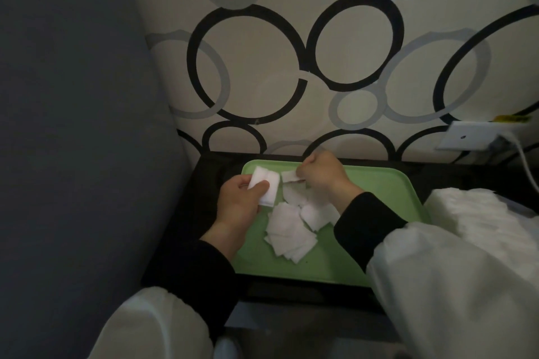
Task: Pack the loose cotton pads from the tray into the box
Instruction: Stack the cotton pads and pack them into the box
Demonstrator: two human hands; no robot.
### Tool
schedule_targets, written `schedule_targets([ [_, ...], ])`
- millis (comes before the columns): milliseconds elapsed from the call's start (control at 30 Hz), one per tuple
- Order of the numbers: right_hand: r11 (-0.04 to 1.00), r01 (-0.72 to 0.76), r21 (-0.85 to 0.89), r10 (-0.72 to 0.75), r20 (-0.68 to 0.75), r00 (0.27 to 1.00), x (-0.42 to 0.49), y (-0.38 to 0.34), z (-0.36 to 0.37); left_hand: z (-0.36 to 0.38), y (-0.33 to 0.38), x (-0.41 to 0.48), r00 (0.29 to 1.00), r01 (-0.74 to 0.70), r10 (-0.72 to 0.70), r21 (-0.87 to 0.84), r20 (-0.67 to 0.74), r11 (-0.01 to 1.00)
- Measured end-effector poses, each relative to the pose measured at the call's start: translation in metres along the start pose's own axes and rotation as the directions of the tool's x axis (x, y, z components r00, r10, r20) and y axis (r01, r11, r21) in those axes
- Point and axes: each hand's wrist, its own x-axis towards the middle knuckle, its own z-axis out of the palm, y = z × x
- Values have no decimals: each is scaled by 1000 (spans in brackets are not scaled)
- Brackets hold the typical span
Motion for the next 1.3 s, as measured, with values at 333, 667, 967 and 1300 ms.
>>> schedule_targets([
  [333,913,16,-408,-64,-103,993,-12,10,13,-2,1,-2,1000,-17,17,-1,-6,1000],
  [667,702,-28,-711,-27,-66,997,-14,10,11,0,4,-6,1000,-25,24,35,13,999],
  [967,920,121,-373,-120,27,992,-9,-1,17,-1,9,-11,999,-31,32,29,-19,999],
  [1300,801,20,598,-71,62,996,-78,-3,-61,25,33,-51,995,87,-74,-184,73,979],
])
